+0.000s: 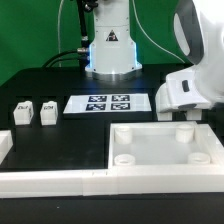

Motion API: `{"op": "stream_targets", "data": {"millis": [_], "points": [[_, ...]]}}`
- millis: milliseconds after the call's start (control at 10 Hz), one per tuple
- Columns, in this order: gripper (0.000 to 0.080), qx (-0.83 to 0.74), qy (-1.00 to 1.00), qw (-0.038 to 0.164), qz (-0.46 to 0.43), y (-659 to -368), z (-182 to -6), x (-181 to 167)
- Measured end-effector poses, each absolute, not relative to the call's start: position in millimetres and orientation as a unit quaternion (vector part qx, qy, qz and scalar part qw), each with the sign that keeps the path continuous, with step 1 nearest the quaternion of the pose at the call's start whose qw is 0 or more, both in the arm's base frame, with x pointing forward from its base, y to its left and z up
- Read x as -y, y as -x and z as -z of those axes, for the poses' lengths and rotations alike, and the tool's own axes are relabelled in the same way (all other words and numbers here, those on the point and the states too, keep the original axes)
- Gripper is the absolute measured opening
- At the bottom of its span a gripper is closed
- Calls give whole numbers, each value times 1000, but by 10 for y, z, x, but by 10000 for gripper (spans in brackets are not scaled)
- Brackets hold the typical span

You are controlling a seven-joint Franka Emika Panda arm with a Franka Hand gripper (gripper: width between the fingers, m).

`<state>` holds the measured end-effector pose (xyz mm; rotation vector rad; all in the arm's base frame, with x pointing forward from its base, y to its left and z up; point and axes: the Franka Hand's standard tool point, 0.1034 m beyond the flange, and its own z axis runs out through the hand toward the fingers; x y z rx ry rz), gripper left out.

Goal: Assemble one leg

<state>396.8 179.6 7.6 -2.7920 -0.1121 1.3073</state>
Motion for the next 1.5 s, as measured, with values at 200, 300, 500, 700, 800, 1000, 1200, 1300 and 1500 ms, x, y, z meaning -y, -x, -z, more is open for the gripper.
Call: {"op": "stream_targets", "data": {"millis": [200, 300, 500, 700, 800, 1000, 1200, 1300, 1500], "points": [[392, 36, 905, 28, -424, -3968, -75, -1796], [290, 36, 905, 28, -424, -3968, -76, -1797], [290, 36, 905, 28, -424, -3968, -76, -1797], [290, 36, 905, 28, -424, -3968, -76, -1797], [290, 36, 905, 28, -424, -3968, -76, -1797], [290, 36, 905, 28, -424, -3968, -76, -1797], [291, 40, 906, 30, -421, -4026, -136, -1762], [291, 45, 905, 32, -423, -4162, -345, -1650], [291, 62, 911, 45, -406, -4410, -741, -1445]]}}
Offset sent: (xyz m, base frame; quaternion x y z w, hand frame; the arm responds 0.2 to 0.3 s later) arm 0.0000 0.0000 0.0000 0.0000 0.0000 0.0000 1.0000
